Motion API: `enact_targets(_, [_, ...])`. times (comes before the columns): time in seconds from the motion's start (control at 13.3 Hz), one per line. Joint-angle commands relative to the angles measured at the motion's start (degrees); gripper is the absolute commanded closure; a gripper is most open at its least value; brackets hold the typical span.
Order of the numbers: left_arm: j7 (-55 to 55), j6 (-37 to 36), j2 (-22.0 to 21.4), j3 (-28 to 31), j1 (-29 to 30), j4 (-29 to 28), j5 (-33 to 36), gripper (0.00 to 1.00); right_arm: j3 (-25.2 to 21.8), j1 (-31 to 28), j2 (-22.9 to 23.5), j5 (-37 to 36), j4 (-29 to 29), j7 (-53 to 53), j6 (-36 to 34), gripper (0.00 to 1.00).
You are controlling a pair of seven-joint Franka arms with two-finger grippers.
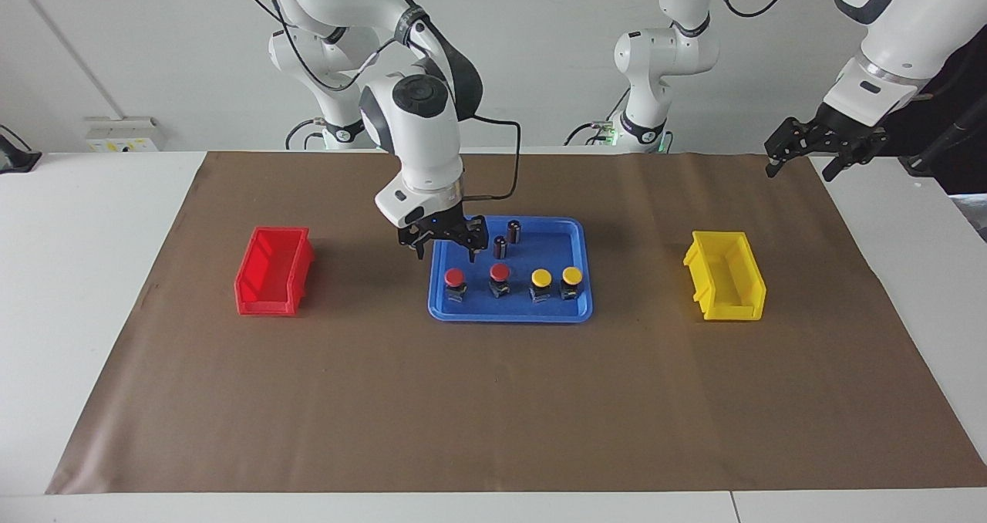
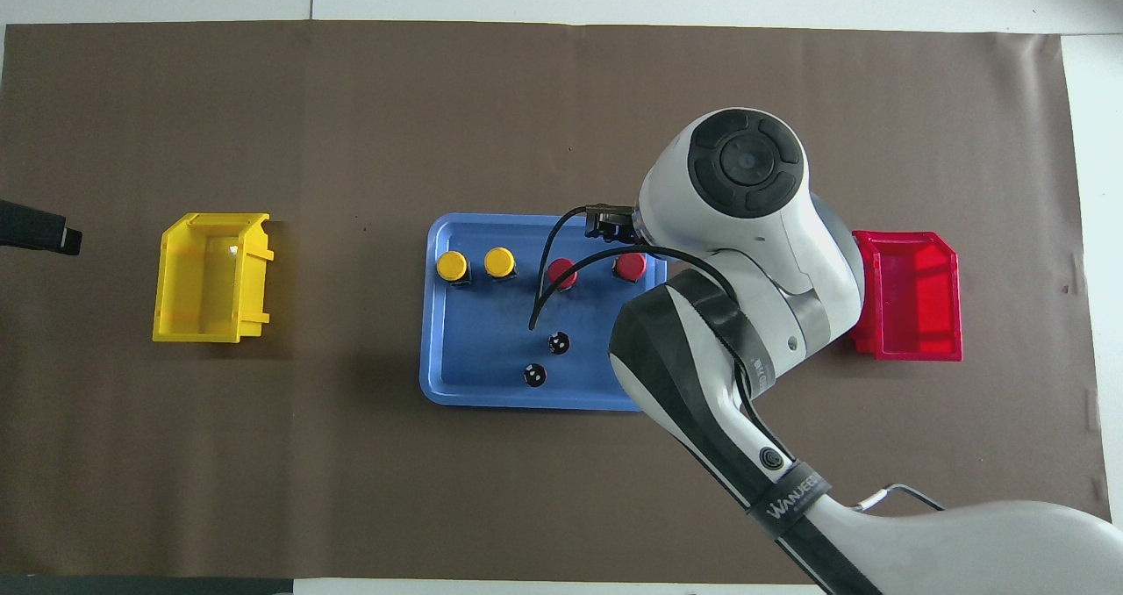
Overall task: Sort red and yellow buttons by color
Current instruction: 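Reach the right gripper into the tray and grasp a red button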
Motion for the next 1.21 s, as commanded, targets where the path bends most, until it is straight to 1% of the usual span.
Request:
enact_targets(0.0, [0.12, -0.52, -1.2, -0.33, 0.6, -1.12, 0.65, 0.0, 0.46, -0.39, -1.63, -0.54, -4.27, 0.5, 2.54, 0.0])
enact_targets(0.15, [0.12, -0.52, -1.2, -0.33, 0.6, -1.12, 0.56, 0.0, 0.55, -0.56, -1.27, -0.54, -6.19, 0.41, 4.47, 0.0])
enact_targets(0.38, [0.04, -0.52, -1.2, -0.33, 0.6, -1.12, 0.65, 0.0, 0.46, -0.12, 0.05, -0.72, -6.91, 0.24, 6.76, 0.07])
enact_targets(0.6, [0.12, -0.52, -1.2, -0.59, -0.1, -1.12, 0.65, 0.0, 0.46, -0.38, 0.22, -0.72, -7.08, -0.2, 8.78, 0.14])
enact_targets(0.75, [-0.14, -0.78, -1.37, -0.77, 0.08, -1.38, 0.56, 0.0, 0.46, -0.12, 1.97, -0.89, -7.0, -0.12, 10.62, 0.17])
enact_targets(0.98, [-0.14, -1.4, -1.55, -0.59, -0.01, -1.56, 0.65, 0.0, 0.46, -0.21, 2.6, -1.77, -6.99, -0.2, 11.16, 0.19])
enact_targets(1.13, [-0.14, -1.31, -1.55, -0.59, -0.01, -1.65, 0.65, 0.0, 0.46, -0.12, 4.08, -2.3, -7.0, -0.12, 12.47, 0.19])
